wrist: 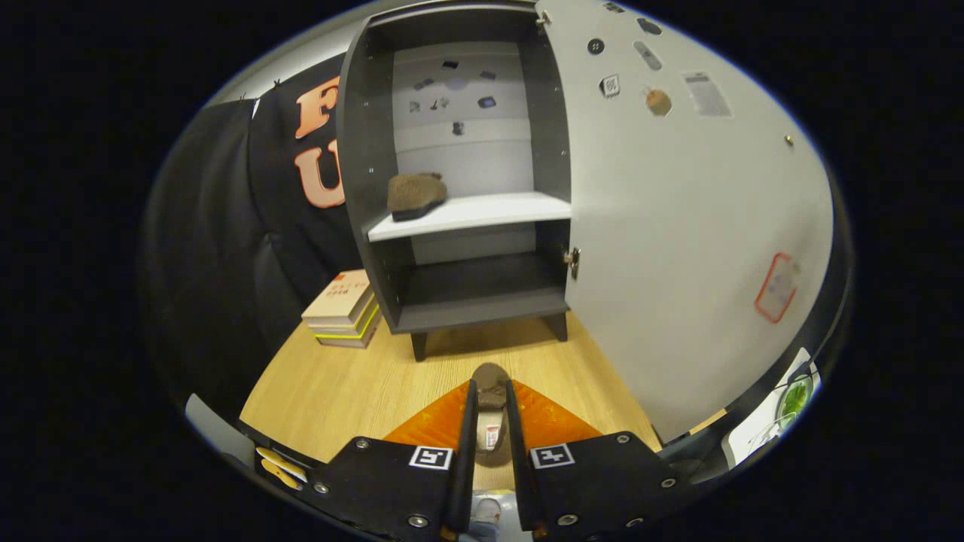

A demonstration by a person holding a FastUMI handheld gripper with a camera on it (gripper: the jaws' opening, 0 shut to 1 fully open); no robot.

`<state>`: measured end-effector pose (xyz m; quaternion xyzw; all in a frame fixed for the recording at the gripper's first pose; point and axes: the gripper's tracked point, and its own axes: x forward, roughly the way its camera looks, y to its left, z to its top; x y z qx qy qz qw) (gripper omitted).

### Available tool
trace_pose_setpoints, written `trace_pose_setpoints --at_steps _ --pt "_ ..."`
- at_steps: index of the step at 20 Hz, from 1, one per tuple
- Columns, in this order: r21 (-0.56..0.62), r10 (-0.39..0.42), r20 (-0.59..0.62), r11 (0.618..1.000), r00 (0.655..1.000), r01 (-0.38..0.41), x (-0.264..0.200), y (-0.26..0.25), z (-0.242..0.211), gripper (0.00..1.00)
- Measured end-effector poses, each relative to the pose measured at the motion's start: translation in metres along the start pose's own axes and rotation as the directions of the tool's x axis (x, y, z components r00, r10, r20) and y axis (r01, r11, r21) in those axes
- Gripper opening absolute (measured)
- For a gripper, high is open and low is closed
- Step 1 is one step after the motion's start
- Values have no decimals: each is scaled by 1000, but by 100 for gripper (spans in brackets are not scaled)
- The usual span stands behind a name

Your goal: Open the shoe cabinet door, grab the shoes and put them into the shoe cabinet, then close the shoe cabinet door.

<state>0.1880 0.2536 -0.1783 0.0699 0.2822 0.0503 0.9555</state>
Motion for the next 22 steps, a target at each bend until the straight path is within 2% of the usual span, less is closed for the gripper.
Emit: trace_pose_setpoints --at_steps 4,10,22 --pt "21 51 -127 999 991 -49 44 18 -48 24" --pt "52 78 -246 996 966 -67 94 25 -95 24" --pt "61 110 -351 994 930 -95 164 35 -130 28"
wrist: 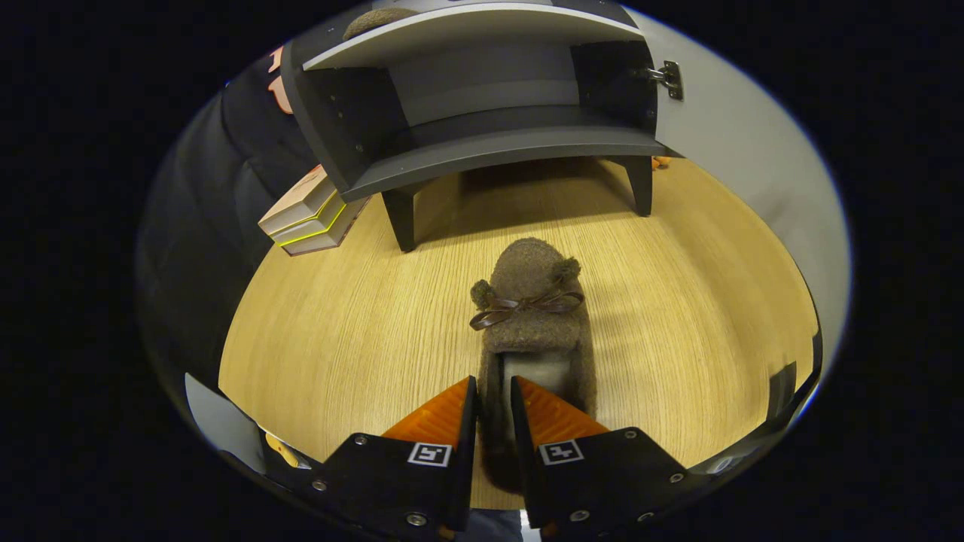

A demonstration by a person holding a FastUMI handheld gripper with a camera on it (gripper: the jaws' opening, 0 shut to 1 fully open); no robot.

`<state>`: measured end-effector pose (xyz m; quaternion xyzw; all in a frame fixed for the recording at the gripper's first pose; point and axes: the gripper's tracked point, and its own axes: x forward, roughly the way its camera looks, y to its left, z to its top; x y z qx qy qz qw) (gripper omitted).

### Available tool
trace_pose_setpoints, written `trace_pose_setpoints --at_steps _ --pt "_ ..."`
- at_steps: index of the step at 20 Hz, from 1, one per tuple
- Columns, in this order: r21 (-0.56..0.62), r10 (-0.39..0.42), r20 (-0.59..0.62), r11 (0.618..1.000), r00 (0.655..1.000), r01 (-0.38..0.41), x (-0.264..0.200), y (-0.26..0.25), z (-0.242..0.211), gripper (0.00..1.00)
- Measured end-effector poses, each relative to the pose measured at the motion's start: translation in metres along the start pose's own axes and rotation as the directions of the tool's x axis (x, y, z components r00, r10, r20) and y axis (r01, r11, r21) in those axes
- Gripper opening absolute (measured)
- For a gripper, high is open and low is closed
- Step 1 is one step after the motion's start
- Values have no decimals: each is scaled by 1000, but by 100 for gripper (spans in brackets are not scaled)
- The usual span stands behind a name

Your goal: Open the shoe cabinet door, grab the shoes and put them into the shoe cabinet, then close the shoe cabinet door.

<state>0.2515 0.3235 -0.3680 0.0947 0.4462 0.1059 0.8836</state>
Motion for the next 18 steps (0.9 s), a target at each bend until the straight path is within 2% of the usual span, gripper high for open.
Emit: trace_pose_setpoints --at_steps 4,5,8,11,13,18 --pt "-9 10 19 1000 1000 -10 22 3 12 29" --pt "-9 12 17 1000 1000 -11 27 4 14 25" --pt "-9 16 19 1000 1000 -16 41 5 21 22" --pt "-3 16 11 1000 1000 -16 47 1 23 12" --pt "16 25 10 1000 1000 -25 44 0 23 6" --pt "13 30 31 999 999 -31 20 1 32 4"
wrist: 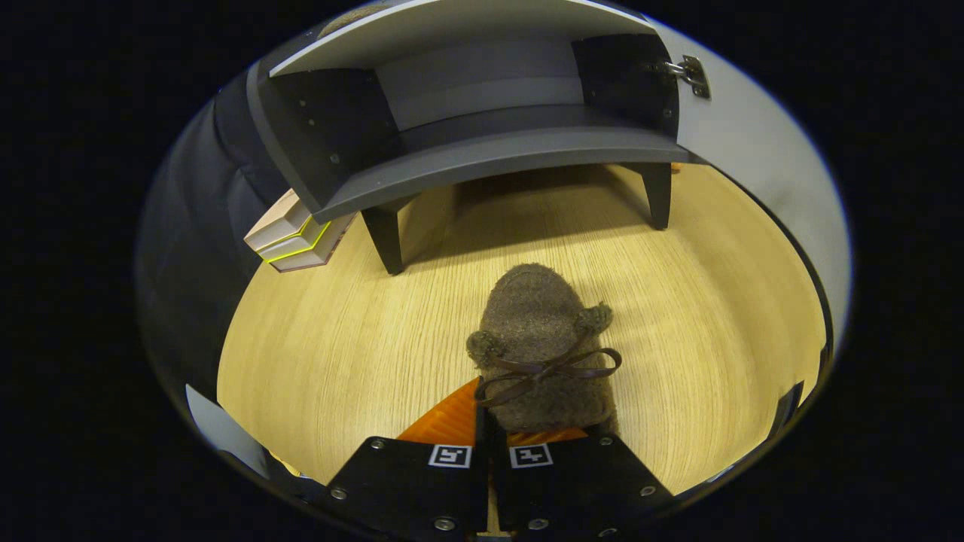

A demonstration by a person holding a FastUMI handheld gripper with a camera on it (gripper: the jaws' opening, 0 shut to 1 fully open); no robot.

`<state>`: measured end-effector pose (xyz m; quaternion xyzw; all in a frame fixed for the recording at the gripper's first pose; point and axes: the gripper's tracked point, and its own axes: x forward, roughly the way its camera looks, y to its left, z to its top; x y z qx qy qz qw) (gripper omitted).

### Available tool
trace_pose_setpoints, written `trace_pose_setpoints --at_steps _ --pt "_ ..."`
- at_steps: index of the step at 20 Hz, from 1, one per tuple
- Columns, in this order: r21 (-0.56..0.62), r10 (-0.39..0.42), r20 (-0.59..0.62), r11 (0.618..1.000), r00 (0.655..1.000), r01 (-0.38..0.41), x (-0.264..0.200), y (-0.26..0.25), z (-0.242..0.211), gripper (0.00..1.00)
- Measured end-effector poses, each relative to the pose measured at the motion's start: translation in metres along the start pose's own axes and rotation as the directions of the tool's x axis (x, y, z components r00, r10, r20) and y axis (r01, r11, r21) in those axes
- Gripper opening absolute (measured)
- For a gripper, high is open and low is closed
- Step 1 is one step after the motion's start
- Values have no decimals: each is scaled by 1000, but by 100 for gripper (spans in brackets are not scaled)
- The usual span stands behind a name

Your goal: Open the shoe cabinet door, grab the shoes and put them into the shoe cabinet, then close the shoe cabinet door.

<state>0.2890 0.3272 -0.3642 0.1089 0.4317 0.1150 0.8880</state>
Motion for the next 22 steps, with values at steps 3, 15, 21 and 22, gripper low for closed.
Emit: trace_pose_setpoints --at_steps 3,15,21,22 --pt "-18 -4 15 1000 1000 4 -20 2 8 5" --pt "-64 -11 166 998 986 22 -122 10 91 5" --pt "-97 -3 281 995 960 31 -161 19 163 4" --pt "-103 -1 294 994 956 32 -165 21 175 4"
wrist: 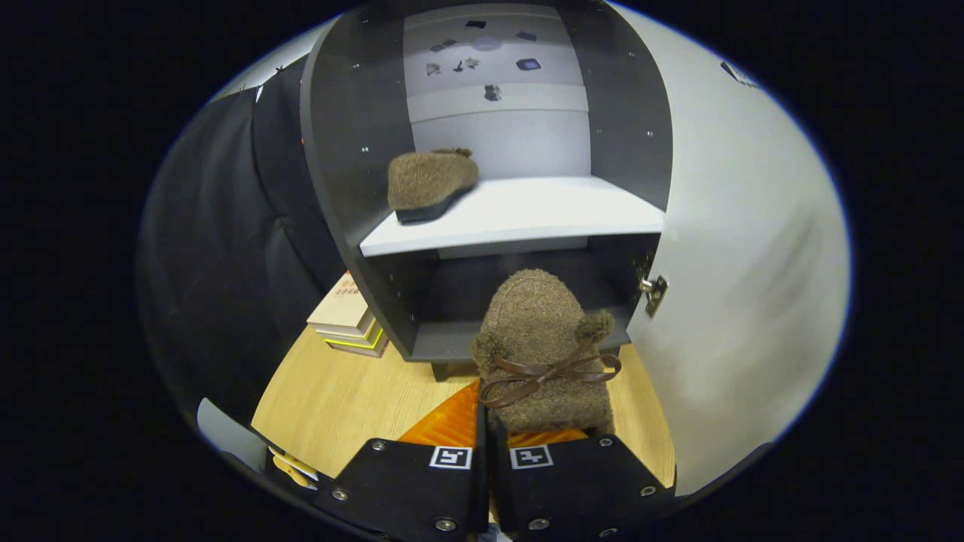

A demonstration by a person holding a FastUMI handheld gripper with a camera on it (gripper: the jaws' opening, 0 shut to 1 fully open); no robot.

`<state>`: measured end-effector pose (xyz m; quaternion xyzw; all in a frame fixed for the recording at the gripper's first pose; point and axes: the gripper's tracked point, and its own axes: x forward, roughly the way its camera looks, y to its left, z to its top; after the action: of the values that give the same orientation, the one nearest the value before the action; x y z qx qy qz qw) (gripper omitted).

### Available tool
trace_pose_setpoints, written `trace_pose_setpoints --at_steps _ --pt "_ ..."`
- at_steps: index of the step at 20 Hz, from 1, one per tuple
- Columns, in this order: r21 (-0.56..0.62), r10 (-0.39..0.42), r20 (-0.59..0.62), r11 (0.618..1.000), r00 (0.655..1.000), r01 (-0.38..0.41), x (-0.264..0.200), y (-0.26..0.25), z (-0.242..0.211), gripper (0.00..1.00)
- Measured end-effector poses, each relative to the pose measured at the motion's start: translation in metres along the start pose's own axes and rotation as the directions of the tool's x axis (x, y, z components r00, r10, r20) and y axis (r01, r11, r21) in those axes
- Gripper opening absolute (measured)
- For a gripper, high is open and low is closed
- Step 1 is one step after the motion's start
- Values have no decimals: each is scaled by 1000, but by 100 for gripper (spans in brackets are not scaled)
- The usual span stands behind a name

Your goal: Open the shoe cabinet door, grab the shoes and put them into the shoe cabinet, then close the shoe cabinet door.

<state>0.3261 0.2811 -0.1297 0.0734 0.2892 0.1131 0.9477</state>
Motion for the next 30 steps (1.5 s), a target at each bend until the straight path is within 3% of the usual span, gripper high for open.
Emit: trace_pose_setpoints --at_steps 9,18,24,30 --pt "-71 9 90 997 996 -3 24 -7 105 4" --pt "-116 3 126 993 992 12 85 -26 190 4" --pt "-156 7 106 988 994 9 141 -29 225 4" --pt "-148 -10 60 989 998 19 178 -38 231 4"
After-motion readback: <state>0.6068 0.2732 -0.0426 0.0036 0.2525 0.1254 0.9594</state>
